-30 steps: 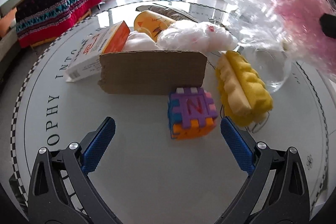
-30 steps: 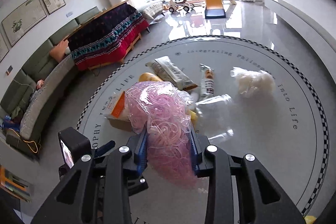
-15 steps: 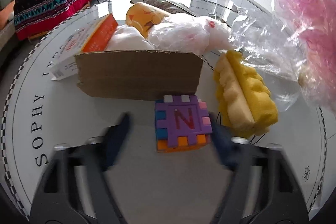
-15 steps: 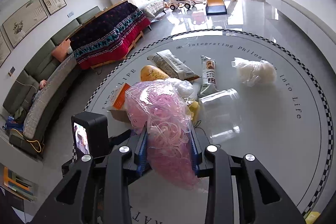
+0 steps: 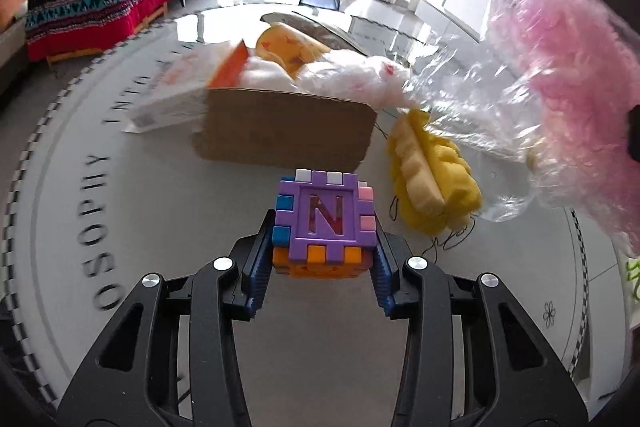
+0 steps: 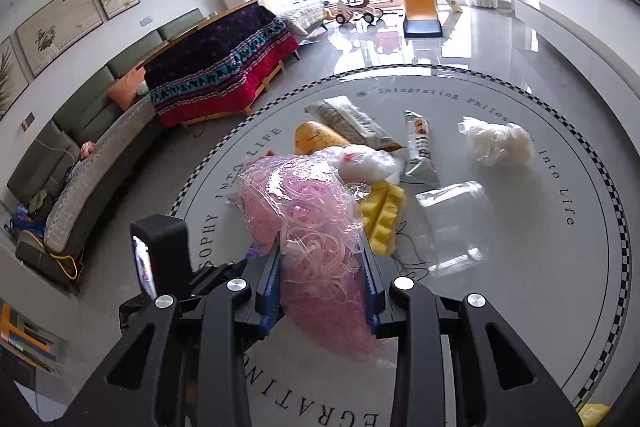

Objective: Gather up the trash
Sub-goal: 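Grasp the purple-orange toy block with the left gripper while the right holds the bag, then carry both items over the black bin and open both grippers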

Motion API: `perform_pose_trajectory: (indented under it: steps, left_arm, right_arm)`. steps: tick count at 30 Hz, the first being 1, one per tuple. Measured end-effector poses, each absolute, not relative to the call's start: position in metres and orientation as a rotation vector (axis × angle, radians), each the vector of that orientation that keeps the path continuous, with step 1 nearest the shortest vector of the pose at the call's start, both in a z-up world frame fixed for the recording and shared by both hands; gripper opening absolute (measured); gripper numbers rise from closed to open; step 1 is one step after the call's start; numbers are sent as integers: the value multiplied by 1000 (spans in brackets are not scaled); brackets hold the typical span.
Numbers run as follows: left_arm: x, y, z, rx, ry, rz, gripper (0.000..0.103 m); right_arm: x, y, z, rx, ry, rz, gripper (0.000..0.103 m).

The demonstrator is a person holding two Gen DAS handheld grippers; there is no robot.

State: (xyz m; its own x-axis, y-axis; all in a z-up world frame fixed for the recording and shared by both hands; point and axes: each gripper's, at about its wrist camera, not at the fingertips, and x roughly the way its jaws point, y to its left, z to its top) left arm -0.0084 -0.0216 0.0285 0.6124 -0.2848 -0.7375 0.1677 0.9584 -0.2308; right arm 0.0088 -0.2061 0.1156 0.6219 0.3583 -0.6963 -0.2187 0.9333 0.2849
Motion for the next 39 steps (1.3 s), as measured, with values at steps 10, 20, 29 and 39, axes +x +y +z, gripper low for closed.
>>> perform_pose_trajectory:
  steps: [10,20,29,39]
  left_arm:
    - [-57,57,52,-169,814,-165,42]
    - [-130,174,52,-207,773,73,42]
    - [-218,281,28,-282,805,364,42]
    - [-274,338,5,-390,816,546,42]
  right_arm:
    - [-10,-136,117,114,857,444,35]
    - [-43,-19,110,1,904,670,35]
    - [-87,100,91,-155,959,894,35]
    - [-123,197,73,-273,1009,1035,38]
